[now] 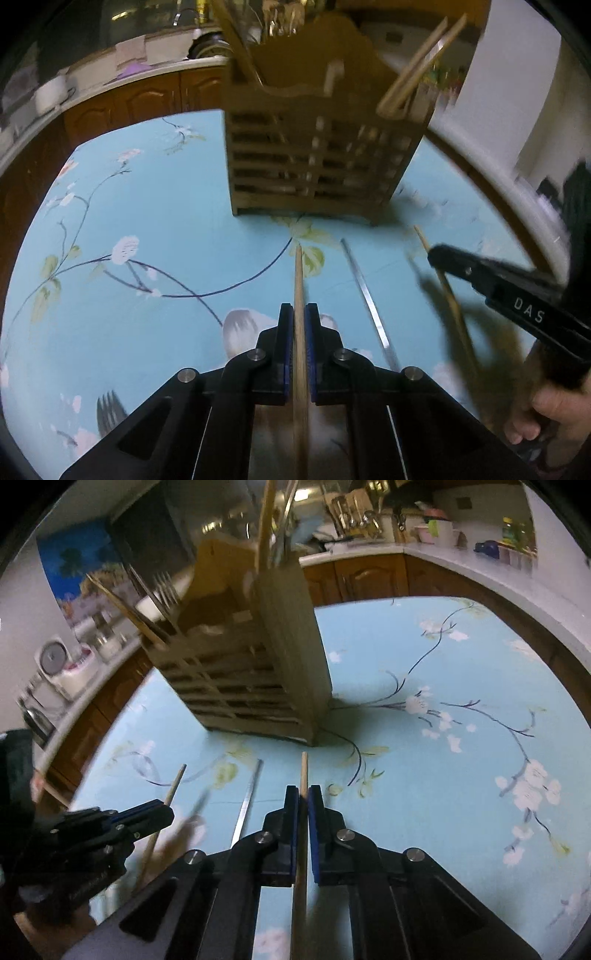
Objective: Organize utensils
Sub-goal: 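Carry both wooden chopsticks over the wooden holder and lower them into it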
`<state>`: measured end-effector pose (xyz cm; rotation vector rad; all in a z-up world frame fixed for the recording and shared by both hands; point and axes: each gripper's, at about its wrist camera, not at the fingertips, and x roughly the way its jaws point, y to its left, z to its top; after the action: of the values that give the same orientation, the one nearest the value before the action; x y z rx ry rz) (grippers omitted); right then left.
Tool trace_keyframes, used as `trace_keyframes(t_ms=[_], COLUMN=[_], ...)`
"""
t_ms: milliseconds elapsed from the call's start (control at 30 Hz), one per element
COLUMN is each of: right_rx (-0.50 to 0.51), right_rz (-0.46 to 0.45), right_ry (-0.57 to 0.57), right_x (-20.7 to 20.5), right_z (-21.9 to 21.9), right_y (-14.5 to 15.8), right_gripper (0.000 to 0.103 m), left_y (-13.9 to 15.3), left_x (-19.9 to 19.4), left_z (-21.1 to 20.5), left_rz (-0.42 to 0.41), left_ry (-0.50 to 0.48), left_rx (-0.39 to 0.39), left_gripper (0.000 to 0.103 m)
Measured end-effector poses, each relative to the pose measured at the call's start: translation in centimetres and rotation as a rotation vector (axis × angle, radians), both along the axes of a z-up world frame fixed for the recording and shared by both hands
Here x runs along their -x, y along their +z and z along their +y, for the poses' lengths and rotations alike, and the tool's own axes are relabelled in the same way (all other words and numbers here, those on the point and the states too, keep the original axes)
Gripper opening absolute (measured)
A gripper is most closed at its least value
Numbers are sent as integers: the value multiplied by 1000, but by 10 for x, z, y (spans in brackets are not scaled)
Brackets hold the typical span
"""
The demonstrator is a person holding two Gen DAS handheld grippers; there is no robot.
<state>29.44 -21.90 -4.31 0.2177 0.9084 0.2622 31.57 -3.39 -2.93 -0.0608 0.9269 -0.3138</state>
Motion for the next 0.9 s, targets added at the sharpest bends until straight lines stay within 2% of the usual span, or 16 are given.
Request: trace_keyframes(t_ms=[100,233,500,633,900], right_rx=[-40,-72,-101,-105,-114], right_rz=[-51,-122,-255,-299,-336], right_ry=[-7,-9,-20,-23,-28], right_x=[18,36,64,71,74], right_z=[-8,-12,-13,-15,-13], right_y=[24,55,106,122,133], right_gripper=[5,5,5,4,4], left_y=[22,48,93,104,109], left_x=[18,38,87,103,110], left_z=[16,30,57,64,70], left_rz=[-39,-94,-193,-230,-261], left_ry=[19,29,28,31,59], left_rx=[71,127,173,179,191], left_gripper=[4,4,4,4,4])
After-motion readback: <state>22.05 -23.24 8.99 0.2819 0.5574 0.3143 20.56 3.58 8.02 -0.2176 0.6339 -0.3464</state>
